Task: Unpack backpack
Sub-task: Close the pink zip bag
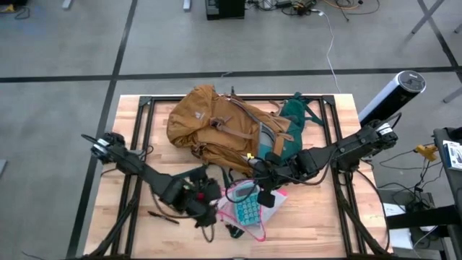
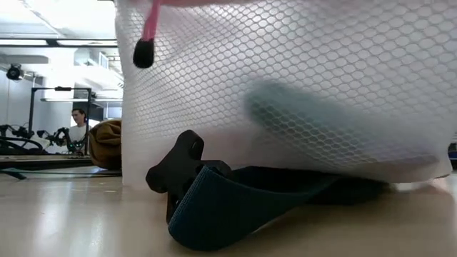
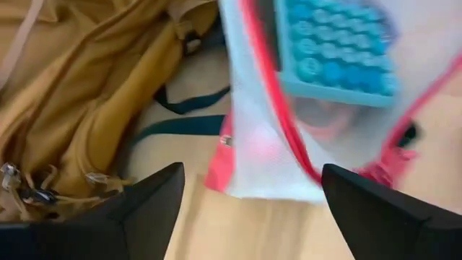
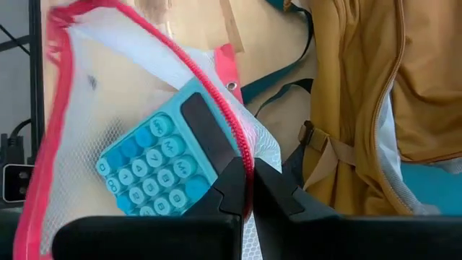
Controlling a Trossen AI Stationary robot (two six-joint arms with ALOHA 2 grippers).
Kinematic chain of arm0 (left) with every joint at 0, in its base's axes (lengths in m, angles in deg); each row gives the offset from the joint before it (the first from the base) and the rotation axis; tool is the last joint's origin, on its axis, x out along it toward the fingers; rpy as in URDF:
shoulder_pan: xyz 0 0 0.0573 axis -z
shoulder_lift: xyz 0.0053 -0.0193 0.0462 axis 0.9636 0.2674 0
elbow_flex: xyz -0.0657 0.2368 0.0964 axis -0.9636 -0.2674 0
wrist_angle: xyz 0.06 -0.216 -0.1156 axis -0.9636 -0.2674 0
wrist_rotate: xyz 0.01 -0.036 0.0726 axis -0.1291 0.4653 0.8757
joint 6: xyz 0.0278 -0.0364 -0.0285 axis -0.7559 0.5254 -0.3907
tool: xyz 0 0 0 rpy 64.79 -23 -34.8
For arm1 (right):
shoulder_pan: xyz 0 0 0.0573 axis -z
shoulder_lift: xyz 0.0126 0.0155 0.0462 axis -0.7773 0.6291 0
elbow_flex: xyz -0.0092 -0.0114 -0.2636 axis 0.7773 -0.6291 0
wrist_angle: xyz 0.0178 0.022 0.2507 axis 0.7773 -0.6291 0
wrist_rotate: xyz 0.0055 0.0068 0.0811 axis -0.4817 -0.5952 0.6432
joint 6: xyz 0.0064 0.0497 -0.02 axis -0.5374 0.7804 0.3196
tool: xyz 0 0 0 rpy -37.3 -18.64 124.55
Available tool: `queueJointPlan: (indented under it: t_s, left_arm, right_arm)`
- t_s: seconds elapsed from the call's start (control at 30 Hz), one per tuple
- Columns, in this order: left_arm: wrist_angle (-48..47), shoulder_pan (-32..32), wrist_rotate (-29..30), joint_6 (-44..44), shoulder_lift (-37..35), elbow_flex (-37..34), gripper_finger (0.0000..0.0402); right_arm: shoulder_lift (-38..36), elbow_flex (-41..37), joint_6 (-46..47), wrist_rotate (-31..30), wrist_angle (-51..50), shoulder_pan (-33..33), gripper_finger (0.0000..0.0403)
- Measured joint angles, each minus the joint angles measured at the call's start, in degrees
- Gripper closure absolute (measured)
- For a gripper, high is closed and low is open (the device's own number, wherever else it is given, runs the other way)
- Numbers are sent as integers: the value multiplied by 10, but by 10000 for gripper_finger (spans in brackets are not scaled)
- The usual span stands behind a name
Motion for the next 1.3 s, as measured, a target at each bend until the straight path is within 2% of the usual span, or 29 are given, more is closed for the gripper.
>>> queueJointPlan:
  t_s: [0.23, 0.43, 0.63, 0.83, 0.93, 1.0, 1.1, 1.13, 1.3]
  left_arm:
    - [38, 66, 23, 53, -10, -2, 90]
    - [104, 81, 138, 19, 50, -5, 90]
    - [137, 51, 128, 2, 102, -5, 90]
    - [140, 47, 106, -10, 111, -5, 95]
    - [141, 47, 109, -21, 104, -5, 143]
    - [142, 46, 111, -27, 99, -5, 211]
    - [142, 46, 110, -34, 97, -5, 345]
    - [140, 46, 109, -35, 97, -5, 372]
    - [137, 46, 106, -37, 82, -5, 397]
  right_arm:
    - [0, 0, -14, -1, 0, 3, 403]
    - [0, 0, -22, 0, 1, 3, 403]
    - [0, 0, -23, 2, 0, 3, 403]
    - [-1, 0, -18, 3, 0, 3, 403]
    - [-1, 0, -15, 3, 0, 3, 403]
    - [-1, 0, -18, 4, 0, 3, 403]
    - [-1, 2, -33, 26, -1, 3, 402]
    - [-1, 6, -43, 30, -1, 3, 399]
    - [-2, 42, -86, 28, 0, 2, 357]
